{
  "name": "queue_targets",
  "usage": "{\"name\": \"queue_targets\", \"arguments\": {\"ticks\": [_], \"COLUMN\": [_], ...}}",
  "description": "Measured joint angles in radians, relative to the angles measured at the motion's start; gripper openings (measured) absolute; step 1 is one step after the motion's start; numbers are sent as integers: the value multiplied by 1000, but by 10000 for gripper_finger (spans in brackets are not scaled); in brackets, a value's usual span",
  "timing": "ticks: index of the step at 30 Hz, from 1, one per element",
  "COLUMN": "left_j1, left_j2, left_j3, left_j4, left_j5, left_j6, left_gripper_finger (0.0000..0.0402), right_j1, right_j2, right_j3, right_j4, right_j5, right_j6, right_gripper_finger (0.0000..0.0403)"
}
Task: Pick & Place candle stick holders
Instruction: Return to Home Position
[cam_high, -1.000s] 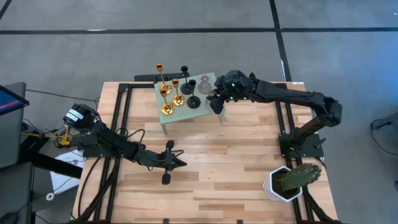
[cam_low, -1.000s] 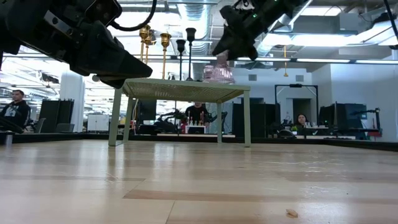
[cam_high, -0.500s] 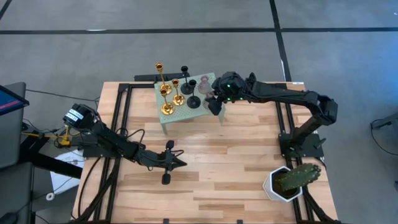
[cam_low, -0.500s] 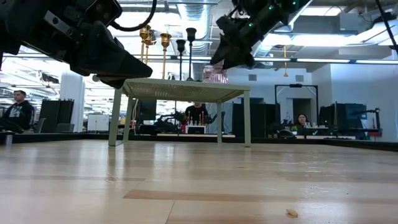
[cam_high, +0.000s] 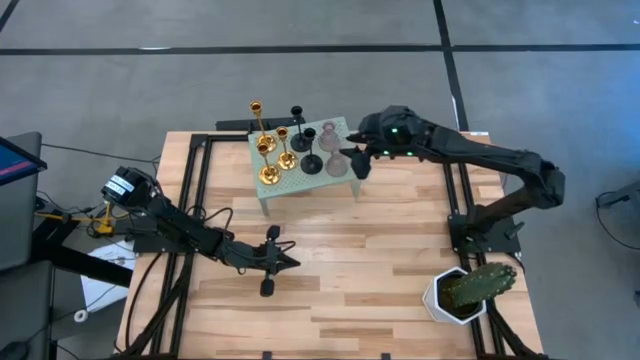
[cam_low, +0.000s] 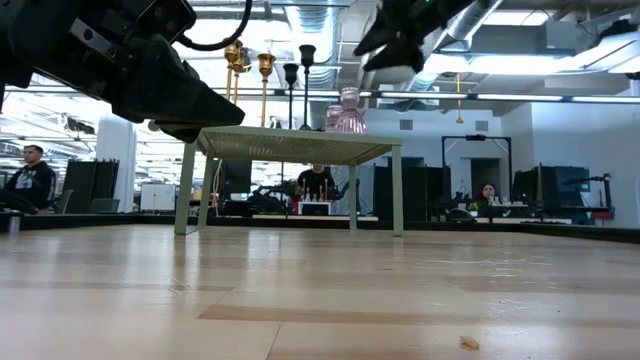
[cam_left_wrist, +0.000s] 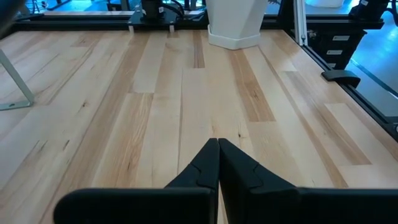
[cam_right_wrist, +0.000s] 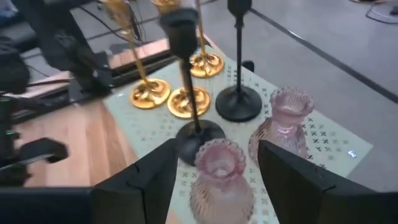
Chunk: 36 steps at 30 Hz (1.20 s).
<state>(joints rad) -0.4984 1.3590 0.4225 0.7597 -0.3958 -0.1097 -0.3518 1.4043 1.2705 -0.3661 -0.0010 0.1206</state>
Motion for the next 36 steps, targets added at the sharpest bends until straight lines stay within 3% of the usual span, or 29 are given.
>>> {"name": "queue_targets", "arguments": {"ticks": [4, 7, 15, 18, 23, 30, 36], "left_j1": [0, 0, 0, -2, -29, 35, 222], "left_j2": [-10, -45, -313, -441, -608, -730, -738], "left_j3": [0, 0, 0, 0, 0, 0, 0], "left_j4": [-5, -14, -159, -213, -317, -379, -386], "left_j5": [0, 6, 7, 7, 7, -1, 267], "left_j6": [0, 3, 8, 8, 55, 30, 3], "left_gripper_finger": [4, 4, 4, 4, 4, 4, 4], "right_j1": [19, 45, 166, 214, 287, 350, 392], "right_j2": [-84, -149, -287, -320, -365, -411, -412], "right_j3": [0, 0, 0, 0, 0, 0, 0], "right_j4": [-46, -85, -192, -224, -255, -297, -305], "right_j5": [-37, -78, -80, -74, 58, 88, 141], "right_j6": [1, 1, -65, -84, -139, -183, -186], "right_gripper_finger": [199, 166, 14, 13, 3, 1, 1]}}
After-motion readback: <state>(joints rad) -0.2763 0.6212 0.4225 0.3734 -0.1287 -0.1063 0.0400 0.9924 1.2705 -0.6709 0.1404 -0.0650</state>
